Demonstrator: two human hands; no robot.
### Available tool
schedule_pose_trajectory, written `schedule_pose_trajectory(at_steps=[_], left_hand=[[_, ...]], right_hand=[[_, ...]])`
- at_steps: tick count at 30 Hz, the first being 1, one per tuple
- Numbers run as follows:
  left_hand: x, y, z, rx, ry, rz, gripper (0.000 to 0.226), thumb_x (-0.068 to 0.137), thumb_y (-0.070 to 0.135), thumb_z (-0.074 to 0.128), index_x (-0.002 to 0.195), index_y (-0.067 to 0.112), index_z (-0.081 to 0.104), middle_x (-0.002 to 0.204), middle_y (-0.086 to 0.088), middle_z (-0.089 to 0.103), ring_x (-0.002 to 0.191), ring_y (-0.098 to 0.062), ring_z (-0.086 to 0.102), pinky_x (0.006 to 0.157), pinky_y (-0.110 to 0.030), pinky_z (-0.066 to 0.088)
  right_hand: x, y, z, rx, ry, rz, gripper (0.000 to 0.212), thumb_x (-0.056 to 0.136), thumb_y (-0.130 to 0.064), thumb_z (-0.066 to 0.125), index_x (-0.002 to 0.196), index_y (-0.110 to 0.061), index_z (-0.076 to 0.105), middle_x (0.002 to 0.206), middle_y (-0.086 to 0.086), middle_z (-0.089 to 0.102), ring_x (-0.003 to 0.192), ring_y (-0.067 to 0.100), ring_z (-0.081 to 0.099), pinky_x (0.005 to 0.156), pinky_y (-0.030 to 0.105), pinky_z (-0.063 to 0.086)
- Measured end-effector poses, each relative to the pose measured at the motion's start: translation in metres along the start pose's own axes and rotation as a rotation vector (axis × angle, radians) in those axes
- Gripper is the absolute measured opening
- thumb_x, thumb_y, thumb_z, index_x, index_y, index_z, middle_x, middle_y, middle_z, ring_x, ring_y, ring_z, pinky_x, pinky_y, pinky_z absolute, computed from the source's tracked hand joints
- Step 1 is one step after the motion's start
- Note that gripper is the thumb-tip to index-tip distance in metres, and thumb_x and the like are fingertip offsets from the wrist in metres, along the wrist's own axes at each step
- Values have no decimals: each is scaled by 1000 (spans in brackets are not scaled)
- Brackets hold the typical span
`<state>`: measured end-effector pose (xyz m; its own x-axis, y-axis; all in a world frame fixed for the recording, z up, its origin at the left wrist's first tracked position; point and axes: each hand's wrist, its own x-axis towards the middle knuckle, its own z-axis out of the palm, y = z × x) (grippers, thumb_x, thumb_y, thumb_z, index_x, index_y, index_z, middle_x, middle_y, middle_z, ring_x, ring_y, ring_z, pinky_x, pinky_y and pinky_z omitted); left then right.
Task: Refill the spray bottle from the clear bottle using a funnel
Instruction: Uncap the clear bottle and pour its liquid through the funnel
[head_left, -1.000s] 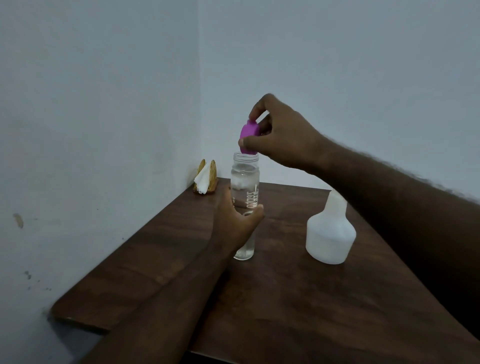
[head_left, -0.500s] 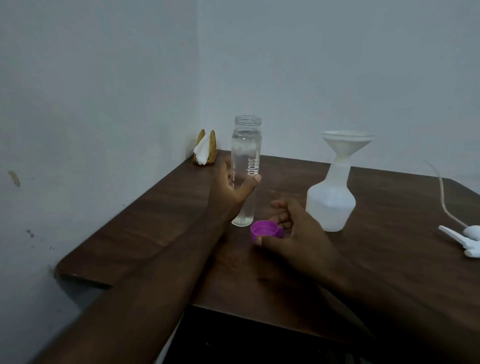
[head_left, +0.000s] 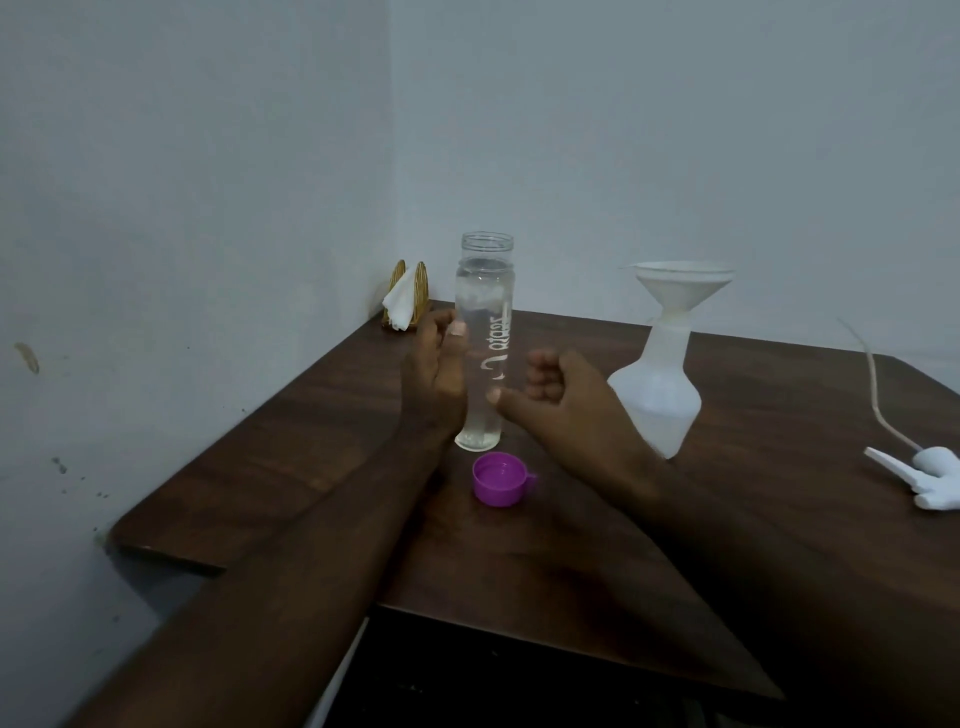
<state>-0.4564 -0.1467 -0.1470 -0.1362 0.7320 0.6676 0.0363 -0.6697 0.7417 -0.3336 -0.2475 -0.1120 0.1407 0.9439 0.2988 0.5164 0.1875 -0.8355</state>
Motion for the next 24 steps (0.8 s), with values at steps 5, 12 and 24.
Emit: schedule_pose_trajectory(at_steps=[5, 12, 24], left_hand=[[1, -1, -5, 19, 74, 98, 34, 89, 31, 39, 102, 7, 59, 90, -11, 65, 83, -27, 63, 71, -51, 52], [2, 2, -7, 64, 53, 180, 16, 90, 9, 45, 97, 9, 58, 84, 0, 64, 74, -12, 62, 64, -33, 51], [12, 31, 19, -27, 78, 67, 15, 87, 22, 54, 98, 13, 60, 86, -11, 64, 75, -20, 60, 67, -36, 52]], right_hand=[[31, -28, 16, 164, -73, -53, 64, 80, -41, 77, 130, -16, 47, 116, -4, 64, 100, 6, 64, 79, 19, 54], [50, -24, 43, 163, 140, -105, 37, 85, -33, 73, 108, -20, 46, 103, 0, 62, 90, 11, 63, 73, 22, 52], [22, -44, -44, 107, 283, -211, 41, 79, -48, 73, 108, -23, 60, 91, -7, 71, 83, 9, 70, 74, 41, 60]])
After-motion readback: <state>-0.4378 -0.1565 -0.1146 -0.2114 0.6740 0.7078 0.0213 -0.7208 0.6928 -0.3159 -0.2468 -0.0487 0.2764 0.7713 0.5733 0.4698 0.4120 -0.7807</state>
